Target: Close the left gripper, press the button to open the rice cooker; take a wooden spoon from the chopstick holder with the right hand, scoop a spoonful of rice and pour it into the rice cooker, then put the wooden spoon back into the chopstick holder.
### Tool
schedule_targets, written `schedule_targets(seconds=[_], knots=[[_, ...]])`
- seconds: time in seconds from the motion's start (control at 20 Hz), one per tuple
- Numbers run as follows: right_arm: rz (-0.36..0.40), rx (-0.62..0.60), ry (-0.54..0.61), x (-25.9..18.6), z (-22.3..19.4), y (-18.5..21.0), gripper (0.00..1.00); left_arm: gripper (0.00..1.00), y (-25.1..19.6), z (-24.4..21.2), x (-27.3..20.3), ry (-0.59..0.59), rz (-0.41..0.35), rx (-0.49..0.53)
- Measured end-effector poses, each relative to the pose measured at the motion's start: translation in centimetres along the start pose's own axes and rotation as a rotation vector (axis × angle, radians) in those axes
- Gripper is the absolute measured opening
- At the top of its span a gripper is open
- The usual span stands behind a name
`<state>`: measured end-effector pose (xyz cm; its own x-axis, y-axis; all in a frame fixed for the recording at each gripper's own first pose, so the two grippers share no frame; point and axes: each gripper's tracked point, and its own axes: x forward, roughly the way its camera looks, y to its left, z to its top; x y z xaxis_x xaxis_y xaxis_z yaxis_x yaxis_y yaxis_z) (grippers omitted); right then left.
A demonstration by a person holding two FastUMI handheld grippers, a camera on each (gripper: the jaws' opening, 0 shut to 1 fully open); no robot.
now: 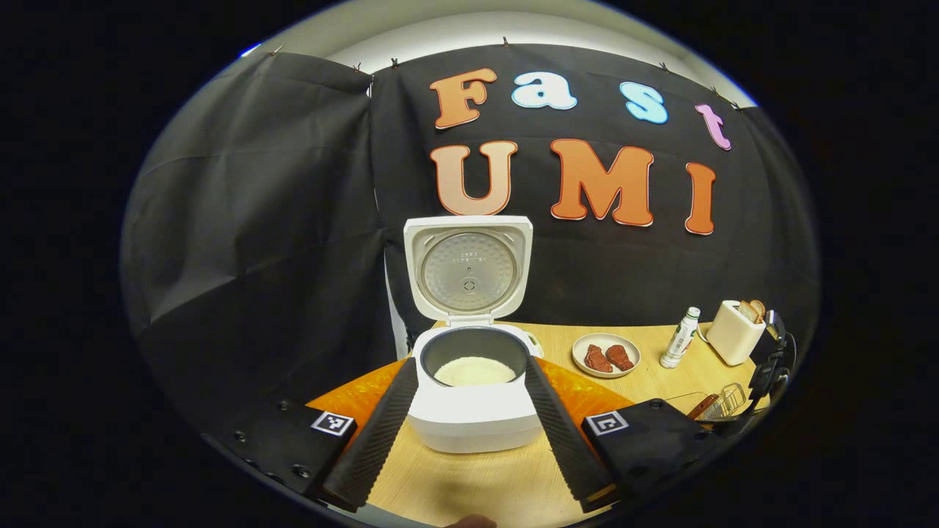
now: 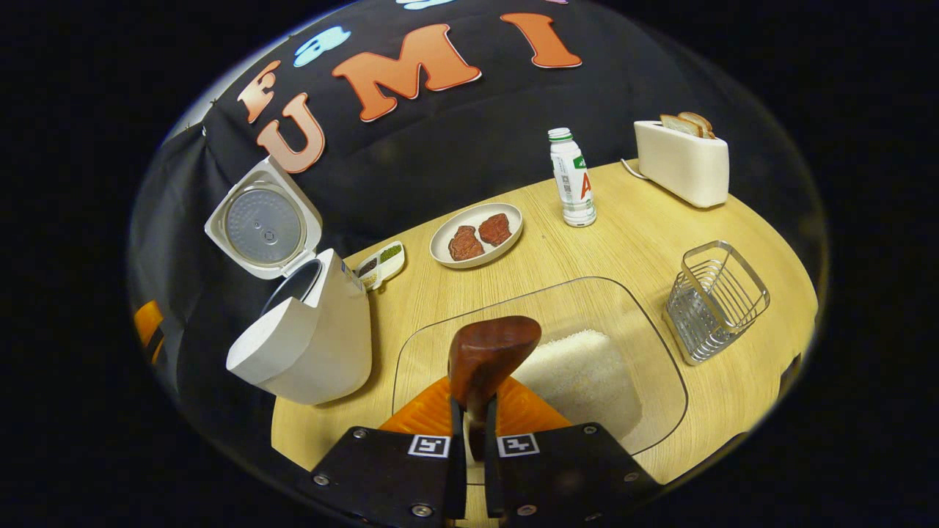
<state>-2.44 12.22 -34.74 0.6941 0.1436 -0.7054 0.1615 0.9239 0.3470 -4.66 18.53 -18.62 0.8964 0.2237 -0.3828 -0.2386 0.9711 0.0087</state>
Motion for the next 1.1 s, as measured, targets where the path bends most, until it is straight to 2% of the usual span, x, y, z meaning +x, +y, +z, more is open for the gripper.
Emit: schedule_targets(seconds=[0.3,0.5,0.6,0.85,1.1], knots=[[0.083,0.205,0.086,0.5,-0.6,0.1,0.09,0.99,0.0,0.2,0.0,-0.004,-0.007,-0.003],[0.151,0.326,0.103,0.3,0.3,-0.7,0.09,0.99,-0.3,0.2,0.1,-0.002,-0.010,-0.004],[0.185,0.372,0.100,-0.2,1.0,-1.1,0.09,0.99,-0.4,0.3,0.1,-0.005,-0.012,-0.006],[0.194,0.416,0.061,-1.1,2.6,-3.4,0.10,0.99,-1.5,0.6,0.6,-0.008,-0.023,-0.003],[0.251,0.551,0.006,-2.7,6.1,-4.4,0.09,0.99,-2.3,1.3,0.8,-0.025,-0.032,-0.003]])
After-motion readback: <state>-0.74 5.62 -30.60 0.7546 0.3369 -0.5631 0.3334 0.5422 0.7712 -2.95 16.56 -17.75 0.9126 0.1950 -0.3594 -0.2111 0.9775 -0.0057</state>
